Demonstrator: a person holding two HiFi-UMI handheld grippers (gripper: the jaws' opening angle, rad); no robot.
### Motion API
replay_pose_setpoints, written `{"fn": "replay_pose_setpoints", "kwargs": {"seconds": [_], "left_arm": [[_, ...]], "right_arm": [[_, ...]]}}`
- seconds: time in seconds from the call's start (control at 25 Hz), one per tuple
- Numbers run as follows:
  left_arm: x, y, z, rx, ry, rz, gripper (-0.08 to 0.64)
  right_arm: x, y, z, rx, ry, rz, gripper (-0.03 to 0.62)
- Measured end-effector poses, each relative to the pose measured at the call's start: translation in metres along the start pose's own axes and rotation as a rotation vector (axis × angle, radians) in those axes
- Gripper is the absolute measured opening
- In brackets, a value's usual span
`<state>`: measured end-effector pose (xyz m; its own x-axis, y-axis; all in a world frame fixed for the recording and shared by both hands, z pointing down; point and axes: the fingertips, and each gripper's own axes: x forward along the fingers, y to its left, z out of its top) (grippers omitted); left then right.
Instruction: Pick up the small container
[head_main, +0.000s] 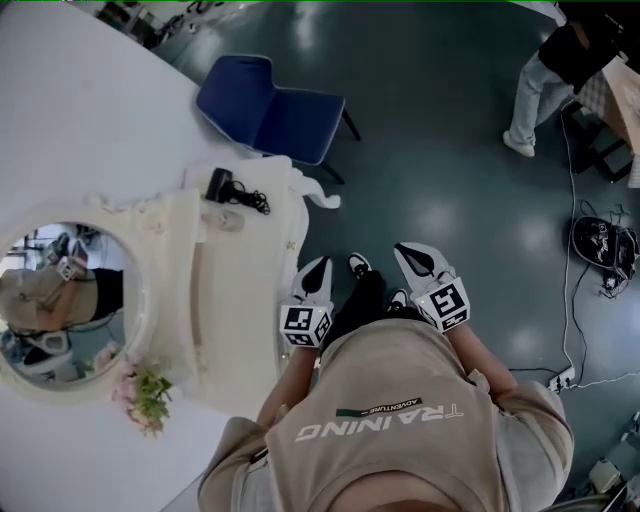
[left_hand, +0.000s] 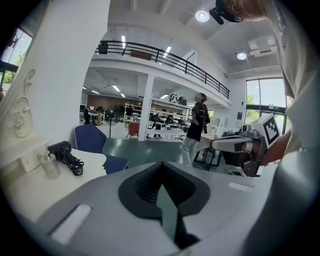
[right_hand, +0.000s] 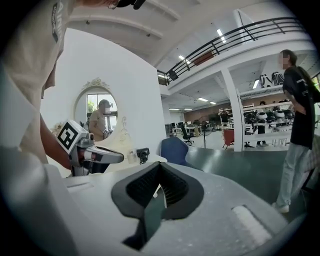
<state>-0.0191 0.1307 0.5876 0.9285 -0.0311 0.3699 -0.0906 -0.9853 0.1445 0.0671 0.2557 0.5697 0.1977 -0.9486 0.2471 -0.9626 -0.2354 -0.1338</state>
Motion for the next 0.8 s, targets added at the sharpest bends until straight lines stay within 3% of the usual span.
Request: {"fn": "replay_pose_setpoints", "kwargs": {"seconds": [0.2,0.44,0.64,0.8], "left_arm": [[0.042,0.017,0.021,-0.018,-0.031,-0.039,0.018],[0.075,0.055,0.056,-0.008,-0.100,-0.063,0.018],[0.085,0.104,0.076,-0.007,-0.149,-0.014,0.018],[0.079,0.141,0.077,-0.040,-0.157,0.069,0.018]], "right_arm": [[0.024,-0.023,0.021,-0.007,-0.010,-0.004,0.003],[0.074,-0.033,0.064,-0.087,-0.044,0.010,0.003],[0.115,-0.043,0.088,-0.103,-0.060,-0.012,0.003],[0.155,-0.032,0.093,-0.153,-0.016,0.068,0.003]]}}
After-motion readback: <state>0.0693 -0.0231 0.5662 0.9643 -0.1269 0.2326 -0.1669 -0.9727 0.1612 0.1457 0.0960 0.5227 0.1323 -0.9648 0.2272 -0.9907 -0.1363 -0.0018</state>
